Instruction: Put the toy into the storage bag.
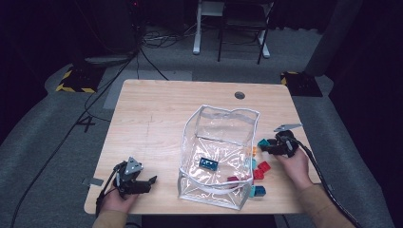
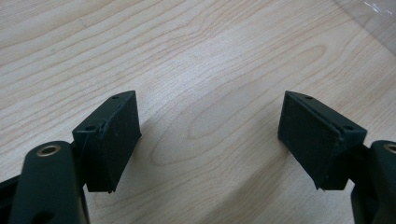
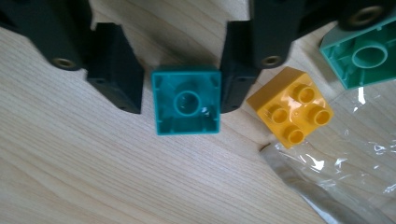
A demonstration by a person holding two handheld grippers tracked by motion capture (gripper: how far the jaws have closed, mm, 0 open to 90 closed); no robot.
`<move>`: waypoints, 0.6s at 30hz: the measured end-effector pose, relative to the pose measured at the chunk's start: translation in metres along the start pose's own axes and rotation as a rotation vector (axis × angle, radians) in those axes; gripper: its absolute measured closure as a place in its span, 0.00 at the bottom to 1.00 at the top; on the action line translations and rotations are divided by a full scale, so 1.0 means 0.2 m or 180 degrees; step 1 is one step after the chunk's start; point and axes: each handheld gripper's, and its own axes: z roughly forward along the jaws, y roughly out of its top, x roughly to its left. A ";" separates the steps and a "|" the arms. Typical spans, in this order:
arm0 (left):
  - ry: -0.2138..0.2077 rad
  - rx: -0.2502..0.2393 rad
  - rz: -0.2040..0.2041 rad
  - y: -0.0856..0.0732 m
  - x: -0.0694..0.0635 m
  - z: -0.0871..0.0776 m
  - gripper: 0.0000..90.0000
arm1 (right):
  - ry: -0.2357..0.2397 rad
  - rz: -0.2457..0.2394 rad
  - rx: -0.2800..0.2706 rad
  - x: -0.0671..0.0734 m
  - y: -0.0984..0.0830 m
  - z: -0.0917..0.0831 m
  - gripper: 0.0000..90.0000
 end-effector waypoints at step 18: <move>0.0000 0.0000 0.0000 0.00 0.00 0.00 0.24 | 0.0103 -0.0156 -0.0190 0.08 0.08 -0.20 0.66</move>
